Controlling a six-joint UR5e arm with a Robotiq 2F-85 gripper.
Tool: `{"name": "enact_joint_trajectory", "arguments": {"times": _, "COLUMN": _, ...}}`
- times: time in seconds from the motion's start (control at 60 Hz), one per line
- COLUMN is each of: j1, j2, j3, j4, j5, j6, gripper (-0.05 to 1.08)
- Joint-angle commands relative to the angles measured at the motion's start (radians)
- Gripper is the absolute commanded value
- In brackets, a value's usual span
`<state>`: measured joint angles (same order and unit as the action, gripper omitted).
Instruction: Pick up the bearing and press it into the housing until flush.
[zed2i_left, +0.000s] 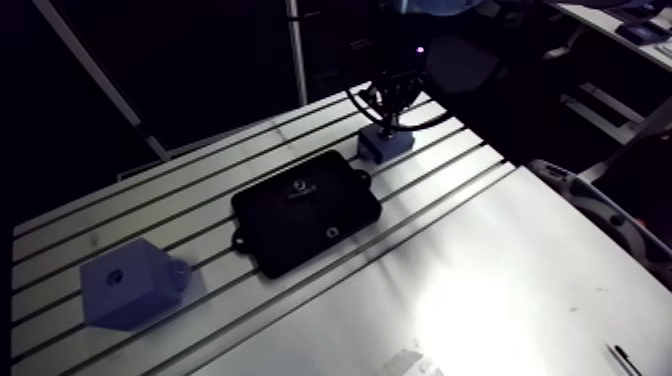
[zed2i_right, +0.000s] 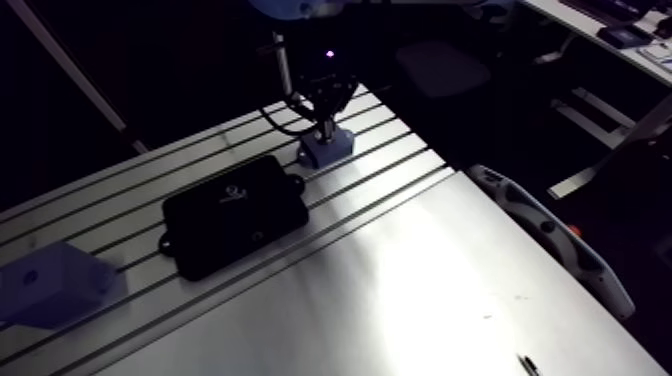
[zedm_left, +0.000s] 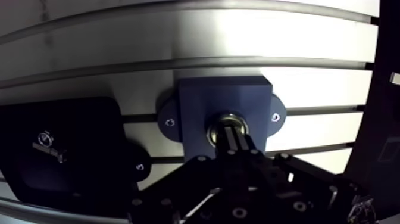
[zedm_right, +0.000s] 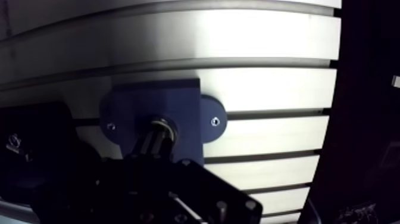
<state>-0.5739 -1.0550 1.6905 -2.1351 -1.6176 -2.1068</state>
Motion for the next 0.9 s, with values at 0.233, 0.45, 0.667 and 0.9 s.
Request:
{"name": "enact_joint_trajectory", "arguments": {"times": 0.233, "j1": 0.001, "j2": 0.002, "j3": 0.002, "j4": 0.0, "j5": 0.0, "j6": 0.0, "gripper": 1.07}}
{"name": "enact_joint_trajectory", "arguments": {"times": 0.45, "j1": 0.002, "j2": 0.004, "j3": -0.001, "j4": 0.0, "j5": 0.0, "j6": 0.001, "gripper": 1.07}}
{"name": "enact_joint_trajectory", "arguments": {"times": 0.667, "j1": 0.002, "j2": 0.004, "j3": -0.001, "j4": -0.001, "j5": 0.0, "j6": 0.002, "gripper": 1.07}}
{"name": "enact_joint_trajectory", "arguments": {"times": 0.9, "j1": 0.002, "j2": 0.009, "j3": -0.001, "j4": -0.001, "j5": 0.0, "j6": 0.001, "gripper": 1.07}}
